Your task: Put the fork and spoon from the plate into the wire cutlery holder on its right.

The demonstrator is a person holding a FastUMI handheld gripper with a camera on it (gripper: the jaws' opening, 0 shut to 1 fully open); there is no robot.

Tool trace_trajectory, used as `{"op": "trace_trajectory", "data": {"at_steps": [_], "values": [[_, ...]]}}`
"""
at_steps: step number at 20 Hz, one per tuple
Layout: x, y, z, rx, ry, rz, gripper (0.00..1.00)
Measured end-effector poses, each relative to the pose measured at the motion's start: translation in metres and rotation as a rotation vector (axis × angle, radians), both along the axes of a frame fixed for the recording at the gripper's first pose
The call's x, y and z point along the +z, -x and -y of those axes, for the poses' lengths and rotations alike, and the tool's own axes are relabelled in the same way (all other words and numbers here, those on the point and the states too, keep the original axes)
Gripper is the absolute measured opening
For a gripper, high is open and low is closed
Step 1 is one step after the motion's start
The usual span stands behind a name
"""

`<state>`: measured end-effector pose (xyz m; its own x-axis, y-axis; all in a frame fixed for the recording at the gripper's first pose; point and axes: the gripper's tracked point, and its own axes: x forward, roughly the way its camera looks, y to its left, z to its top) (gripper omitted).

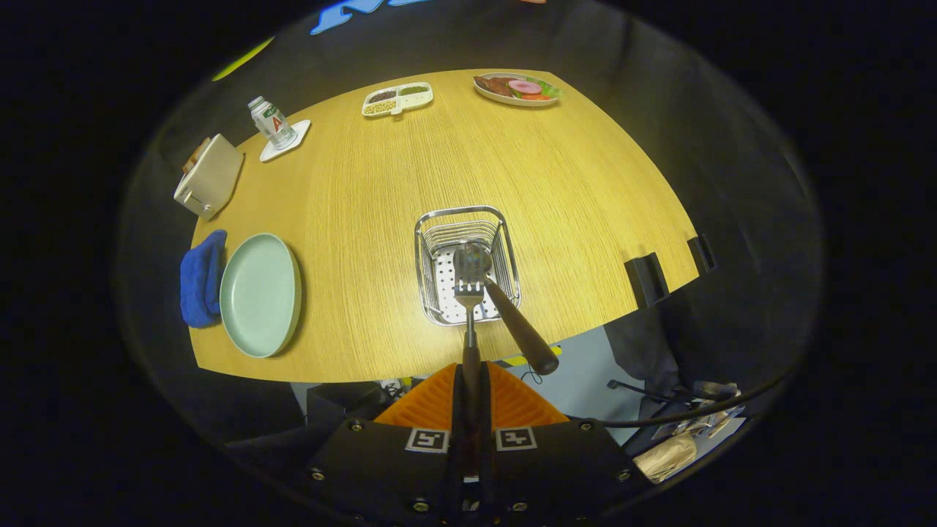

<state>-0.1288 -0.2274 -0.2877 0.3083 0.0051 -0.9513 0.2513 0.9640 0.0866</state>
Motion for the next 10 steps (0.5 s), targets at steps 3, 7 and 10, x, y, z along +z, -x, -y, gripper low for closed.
{"op": "trace_trajectory", "data": {"at_steps": [3,7,10], "values": [[0.005,-0.006,0.001,-0.016,-0.001,0.027,0.11],[0.014,-0.015,0.002,-0.027,0.002,0.071,0.13],[0.021,-0.018,0.002,-0.046,0.001,0.102,0.39]]}}
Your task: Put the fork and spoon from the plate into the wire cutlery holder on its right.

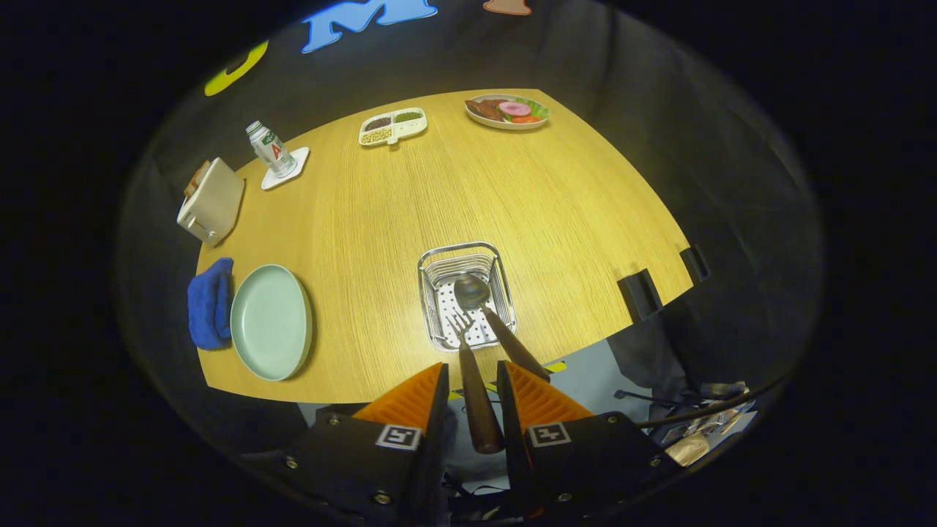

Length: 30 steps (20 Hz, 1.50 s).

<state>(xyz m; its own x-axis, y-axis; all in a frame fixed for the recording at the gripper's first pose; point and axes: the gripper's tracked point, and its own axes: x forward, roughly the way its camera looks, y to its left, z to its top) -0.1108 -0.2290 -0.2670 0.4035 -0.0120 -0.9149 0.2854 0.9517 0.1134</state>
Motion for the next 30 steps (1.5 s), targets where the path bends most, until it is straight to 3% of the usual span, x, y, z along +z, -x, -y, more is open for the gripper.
{"op": "trace_trajectory", "data": {"at_steps": [2,12,19,20,22,28,30], "values": [[0.005,0.000,0.003,-0.020,-0.001,0.015,0.47],[0.047,-0.011,0.015,-0.122,0.032,0.197,0.47],[0.152,-0.041,0.000,-0.167,0.093,0.536,0.51],[0.167,-0.048,-0.004,-0.171,0.106,0.589,0.62],[0.201,-0.052,-0.014,-0.172,0.129,0.705,0.64],[0.295,-0.070,-0.048,-0.122,0.296,1.053,0.63],[0.311,-0.075,-0.067,-0.097,0.326,1.121,0.68]]}}
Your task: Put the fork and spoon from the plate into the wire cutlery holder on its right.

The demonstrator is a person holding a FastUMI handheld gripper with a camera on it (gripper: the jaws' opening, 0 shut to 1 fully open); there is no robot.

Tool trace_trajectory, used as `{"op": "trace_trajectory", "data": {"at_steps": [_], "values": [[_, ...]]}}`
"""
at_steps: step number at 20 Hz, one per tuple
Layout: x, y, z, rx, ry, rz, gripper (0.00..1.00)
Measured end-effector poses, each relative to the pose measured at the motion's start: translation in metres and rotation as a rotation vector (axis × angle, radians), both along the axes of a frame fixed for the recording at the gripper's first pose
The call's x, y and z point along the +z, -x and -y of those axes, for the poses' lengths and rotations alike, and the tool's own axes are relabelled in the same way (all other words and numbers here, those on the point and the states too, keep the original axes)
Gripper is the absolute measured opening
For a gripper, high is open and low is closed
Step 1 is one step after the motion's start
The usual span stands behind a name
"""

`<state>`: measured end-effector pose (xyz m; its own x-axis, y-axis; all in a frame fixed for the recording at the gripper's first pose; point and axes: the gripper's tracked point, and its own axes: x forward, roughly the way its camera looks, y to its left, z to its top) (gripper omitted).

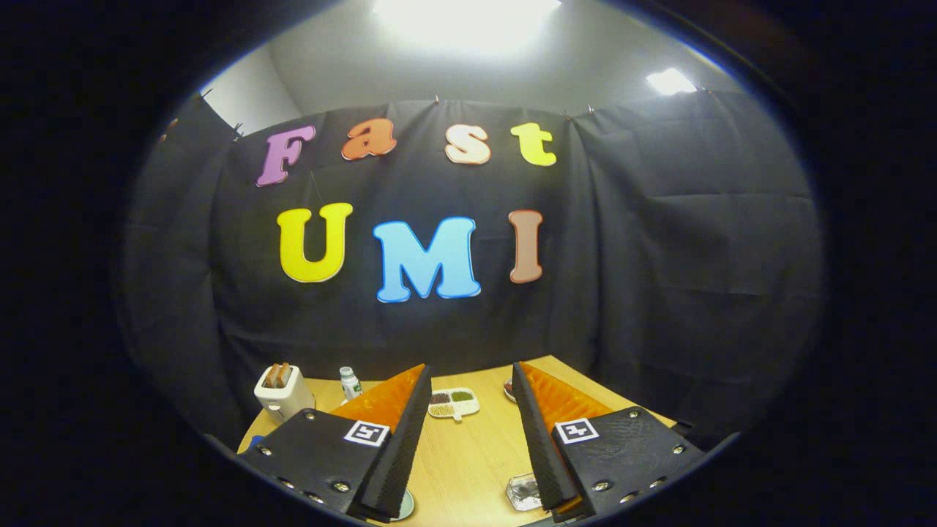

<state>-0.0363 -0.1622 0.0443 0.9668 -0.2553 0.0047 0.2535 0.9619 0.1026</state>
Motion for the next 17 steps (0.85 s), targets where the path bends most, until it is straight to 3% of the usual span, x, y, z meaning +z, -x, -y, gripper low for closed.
{"op": "trace_trajectory", "data": {"at_steps": [3,5,17], "values": [[0.015,-0.008,-0.024,0.030,0.022,0.058,0.70],[0.023,-0.011,-0.030,0.035,0.024,0.086,0.98],[0.038,-0.013,-0.025,-0.009,-0.001,0.146,0.96]]}}
